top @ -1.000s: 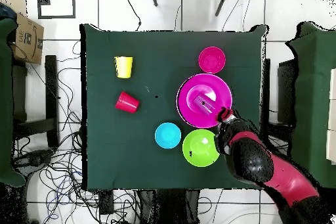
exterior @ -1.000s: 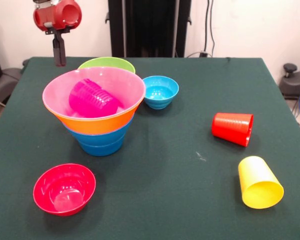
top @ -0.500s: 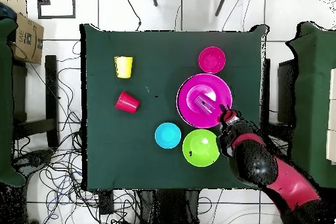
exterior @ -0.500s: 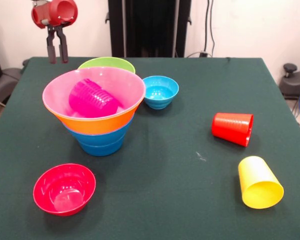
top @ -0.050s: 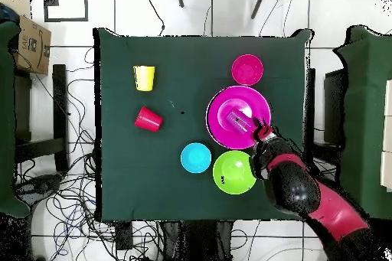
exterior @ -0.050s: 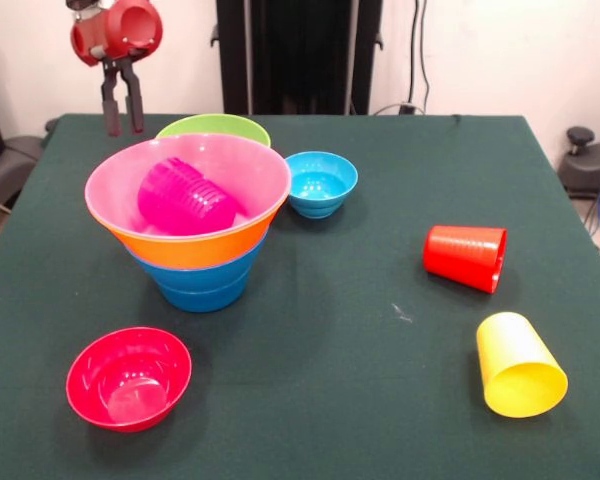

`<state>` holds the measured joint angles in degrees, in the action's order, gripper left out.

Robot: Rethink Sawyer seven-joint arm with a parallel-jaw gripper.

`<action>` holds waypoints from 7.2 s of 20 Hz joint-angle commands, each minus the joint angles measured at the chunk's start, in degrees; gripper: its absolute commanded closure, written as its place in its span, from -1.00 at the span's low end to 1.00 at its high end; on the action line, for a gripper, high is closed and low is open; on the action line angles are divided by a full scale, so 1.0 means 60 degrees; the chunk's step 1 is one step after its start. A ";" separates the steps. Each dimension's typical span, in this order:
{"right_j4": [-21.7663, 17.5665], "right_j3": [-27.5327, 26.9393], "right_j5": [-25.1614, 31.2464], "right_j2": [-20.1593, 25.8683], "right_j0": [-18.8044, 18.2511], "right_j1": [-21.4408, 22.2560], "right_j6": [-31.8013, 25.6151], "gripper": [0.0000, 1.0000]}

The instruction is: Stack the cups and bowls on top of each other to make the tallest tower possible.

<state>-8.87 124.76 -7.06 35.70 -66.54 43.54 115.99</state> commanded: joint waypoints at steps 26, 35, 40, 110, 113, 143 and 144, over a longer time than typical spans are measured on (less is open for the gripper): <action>-0.0573 -0.1052 -0.0133 0.1057 -0.0077 -0.3225 0.0806 -1.00; 0.0382 -0.0300 0.2336 0.1826 -0.0744 -0.1353 0.0707 -1.00; 0.0967 0.0010 0.3660 0.2368 -0.1077 -0.0224 0.0916 -1.00; 0.0151 -0.3356 0.8349 0.1499 0.0253 -0.0006 -0.0256 -1.00; -0.0766 -0.4172 0.7480 0.0830 0.0765 -0.0237 -0.0194 -1.00; -0.1976 -0.7680 0.5643 -0.1712 0.3453 -0.2405 0.1581 -1.00; -0.1605 -0.7600 0.5843 -0.1603 0.3539 -0.2325 0.1743 -1.00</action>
<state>-22.00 78.19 26.08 26.60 -48.67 30.94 116.83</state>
